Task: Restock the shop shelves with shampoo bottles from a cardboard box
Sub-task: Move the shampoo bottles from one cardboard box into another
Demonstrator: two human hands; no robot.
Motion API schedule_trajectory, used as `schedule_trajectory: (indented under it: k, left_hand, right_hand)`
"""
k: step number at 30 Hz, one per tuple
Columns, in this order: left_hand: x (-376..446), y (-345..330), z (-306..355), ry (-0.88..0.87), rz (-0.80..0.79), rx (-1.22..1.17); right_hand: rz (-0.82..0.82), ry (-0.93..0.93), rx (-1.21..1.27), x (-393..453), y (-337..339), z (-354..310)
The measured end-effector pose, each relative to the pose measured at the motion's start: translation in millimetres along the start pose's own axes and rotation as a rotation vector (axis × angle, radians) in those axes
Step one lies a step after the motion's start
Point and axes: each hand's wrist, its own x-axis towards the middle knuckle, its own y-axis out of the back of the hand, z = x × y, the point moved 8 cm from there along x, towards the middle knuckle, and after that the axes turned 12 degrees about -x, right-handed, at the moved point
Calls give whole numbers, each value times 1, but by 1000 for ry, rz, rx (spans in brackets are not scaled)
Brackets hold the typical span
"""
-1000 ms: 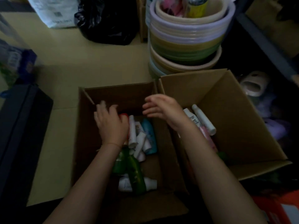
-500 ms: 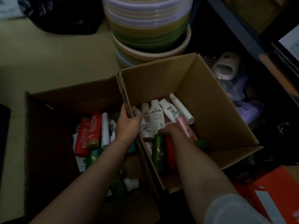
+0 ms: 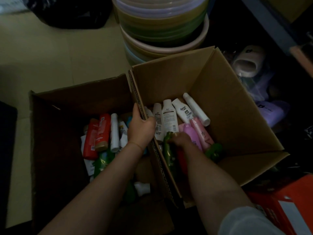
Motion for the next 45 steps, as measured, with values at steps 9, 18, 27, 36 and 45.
schedule_trajectory:
  k: [9,18,27,36,45]
  left_hand:
    - [-3,1,8,27,-81,-40]
    - [-24,49,77,-90,-256,-331]
    - [-11,106,-2,140,73,25]
    - [-28,-3,-8,118,-183,-129]
    - [-25,4,-10,56,-196,-146]
  right_hand:
    - [-71,472,847,-87,96,-150]
    - [-377,671,753,-205,34,-235]
    - [-55,579,710,-156,65,-191]
    - [59,-68,56,-78,29,-52]
    - [-120,-68,-210,45,-38,31]
